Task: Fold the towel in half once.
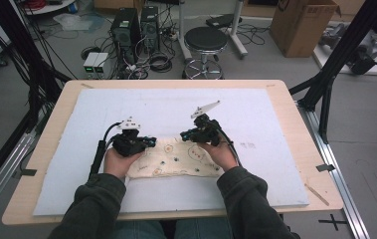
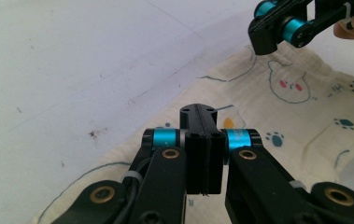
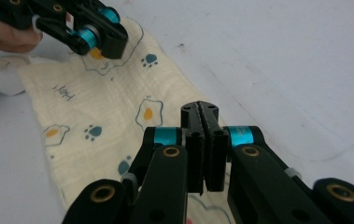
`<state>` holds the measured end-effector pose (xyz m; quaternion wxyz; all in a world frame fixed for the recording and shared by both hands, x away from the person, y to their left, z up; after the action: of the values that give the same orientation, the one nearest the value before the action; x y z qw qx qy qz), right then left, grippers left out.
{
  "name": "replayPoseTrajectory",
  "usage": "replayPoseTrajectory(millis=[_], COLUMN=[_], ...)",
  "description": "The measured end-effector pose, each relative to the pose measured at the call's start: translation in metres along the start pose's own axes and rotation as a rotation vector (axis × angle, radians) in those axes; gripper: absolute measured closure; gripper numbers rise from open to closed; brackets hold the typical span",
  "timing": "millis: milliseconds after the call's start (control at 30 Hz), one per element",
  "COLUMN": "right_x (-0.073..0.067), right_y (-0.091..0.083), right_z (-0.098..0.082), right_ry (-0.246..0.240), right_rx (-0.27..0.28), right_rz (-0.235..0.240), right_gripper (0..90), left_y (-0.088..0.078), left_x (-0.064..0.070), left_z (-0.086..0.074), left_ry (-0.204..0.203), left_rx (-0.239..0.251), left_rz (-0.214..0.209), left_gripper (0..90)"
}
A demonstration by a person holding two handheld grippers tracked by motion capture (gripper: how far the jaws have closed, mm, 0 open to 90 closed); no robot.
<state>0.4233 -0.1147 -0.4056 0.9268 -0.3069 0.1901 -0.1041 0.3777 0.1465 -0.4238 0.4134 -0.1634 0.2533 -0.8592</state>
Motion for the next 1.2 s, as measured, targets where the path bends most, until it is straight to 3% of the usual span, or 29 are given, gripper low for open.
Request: replayPoseTrajectory(millis=[233,467,667,900,1200], right_x=[0.008,0.016,0.018,0.022,0.026], right_y=[0.024,0.029,0.031,0.025,0.012], right_z=[-0.001,-0.007,-0.01,-0.015,-0.023], right_ry=[0.04,0.081,0.086,0.105,0.13], right_rx=[-0.042,-0.077,-0.112,-0.133,-0.13], right_rz=[0.001,-0.016,-0.022,-0.033,-0.055], right_gripper=[89.5,89.5,89.5,89.1,88.8], left_y=[0.014,0.019,0.02,0.018,0.011], left_x=[-0.003,-0.008,-0.009,-0.015,-0.024], left_z=[-0.004,-0.007,-0.009,-0.012,-0.017], left_ry=[0.007,0.021,0.033,0.038,0.016], left_rx=[-0.072,-0.096,-0.121,-0.132,-0.131], left_rz=[0.037,0.066,0.087,0.108,0.121], left_gripper=[89.7,89.6,89.6,89.6,89.5])
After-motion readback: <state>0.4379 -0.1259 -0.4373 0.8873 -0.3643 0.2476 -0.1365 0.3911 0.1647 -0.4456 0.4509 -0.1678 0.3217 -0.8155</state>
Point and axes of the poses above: each handheld gripper's, and its own axes: y roughly forward along the jaws, z roughly out of its top, x roughly to its right, the point moved 1 cm from there along y, roughly forward along the jaws, and after that the axes turned 11 degrees about z, right-handed, at the moved point
